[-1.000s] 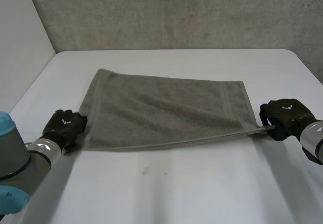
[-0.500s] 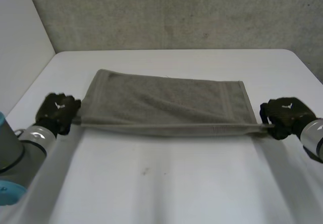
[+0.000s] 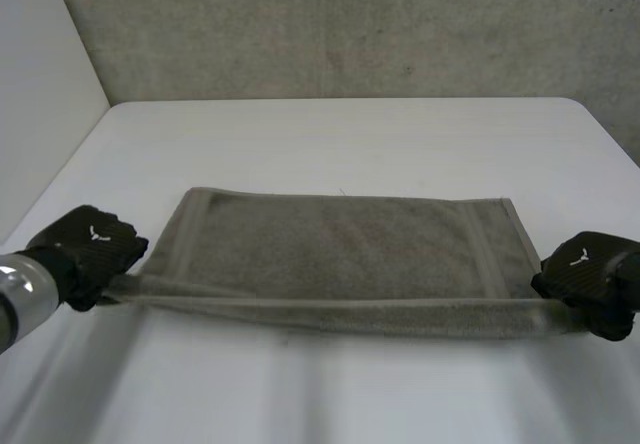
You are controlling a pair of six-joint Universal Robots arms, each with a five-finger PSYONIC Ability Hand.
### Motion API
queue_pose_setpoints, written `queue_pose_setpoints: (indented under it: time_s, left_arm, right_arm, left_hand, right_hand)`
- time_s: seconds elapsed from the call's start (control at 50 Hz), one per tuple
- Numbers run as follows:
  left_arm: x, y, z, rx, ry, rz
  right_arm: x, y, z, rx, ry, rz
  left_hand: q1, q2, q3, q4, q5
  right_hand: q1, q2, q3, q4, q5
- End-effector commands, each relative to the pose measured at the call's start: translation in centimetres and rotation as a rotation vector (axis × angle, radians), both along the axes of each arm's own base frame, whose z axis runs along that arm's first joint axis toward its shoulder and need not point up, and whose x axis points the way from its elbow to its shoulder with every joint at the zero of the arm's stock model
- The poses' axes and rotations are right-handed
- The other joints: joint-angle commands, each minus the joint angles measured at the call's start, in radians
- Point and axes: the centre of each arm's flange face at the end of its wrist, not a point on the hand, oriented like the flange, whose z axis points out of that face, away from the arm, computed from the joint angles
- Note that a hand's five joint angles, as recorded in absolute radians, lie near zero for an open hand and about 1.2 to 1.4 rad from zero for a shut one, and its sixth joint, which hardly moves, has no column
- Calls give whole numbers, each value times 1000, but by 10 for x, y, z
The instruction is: Fold the laundry
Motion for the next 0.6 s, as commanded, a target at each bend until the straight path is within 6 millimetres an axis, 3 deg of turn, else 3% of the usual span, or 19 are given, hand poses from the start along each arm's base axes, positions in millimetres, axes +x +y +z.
queue_pose_setpoints:
  time_s: [0.02, 0.1, 0.2, 0.32, 0.36, 0.38, 0.42, 0.44, 0.46, 0.48, 0.52, 0.54, 0.58, 0.6]
  left_arm:
    - [-17, -49, -34, -80, 14, -32]
    - [-26, -66, -46, -92, 19, -51]
    - [-41, -98, -58, -145, 49, -67]
    - [-58, -123, -38, -271, 135, -71]
    - [-70, -147, 1, -437, 217, -70]
    - [-70, -147, 2, -438, 218, -70]
    - [-78, -171, 63, -673, 306, -25]
    - [-78, -171, 63, -675, 306, -24]
    - [-81, -177, 95, -785, 359, -1]
    - [-81, -177, 95, -786, 360, -1]
    - [-81, -179, 148, -949, 482, 28]
    - [-81, -179, 149, -950, 482, 29]
    - [-78, -173, 173, -989, 588, 28]
    - [-78, -173, 173, -989, 588, 28]
  right_arm:
    - [9, -40, -15, -80, -62, -91]
    - [22, -51, -23, -106, -77, -98]
    - [33, -81, -41, -209, -93, -140]
    - [50, -110, -25, -413, -166, -142]
    - [58, -138, 15, -651, -254, -153]
    - [58, -138, 15, -652, -254, -153]
    - [60, -163, 77, -938, -357, -187]
    - [60, -163, 77, -940, -358, -187]
    - [60, -167, 109, -1066, -417, -199]
    - [60, -167, 109, -1068, -418, -199]
    - [60, -161, 159, -1252, -526, -203]
    - [60, -161, 160, -1253, -527, -203]
    - [61, -152, 175, -1303, -572, -191]
    - [61, -152, 175, -1303, -573, -191]
  left_hand:
    - [255, 180, 181, 179, 208]
    - [255, 180, 181, 179, 208]
    - [255, 180, 181, 179, 208]
    - [255, 180, 181, 179, 208]
    - [255, 180, 181, 179, 208]
    - [255, 180, 181, 179, 208]
    - [255, 180, 181, 179, 208]
    - [255, 180, 181, 179, 208]
    - [255, 180, 181, 179, 208]
    - [255, 180, 181, 179, 208]
    - [255, 180, 181, 179, 208]
    - [255, 180, 181, 179, 208]
    - [255, 180, 181, 179, 208]
    - [255, 180, 181, 179, 208]
  right_hand:
    - [430, 222, 211, 203, 235]
    - [430, 222, 211, 203, 235]
    - [430, 222, 211, 203, 235]
    - [430, 222, 211, 203, 235]
    - [430, 222, 211, 203, 235]
    - [430, 222, 211, 203, 235]
    - [430, 222, 211, 203, 235]
    - [430, 222, 211, 203, 235]
    - [430, 222, 211, 203, 235]
    - [430, 222, 211, 203, 235]
    - [430, 222, 211, 203, 235]
    - [430, 222, 211, 203, 235]
    - [430, 222, 211, 203, 235]
    - [430, 222, 211, 203, 235]
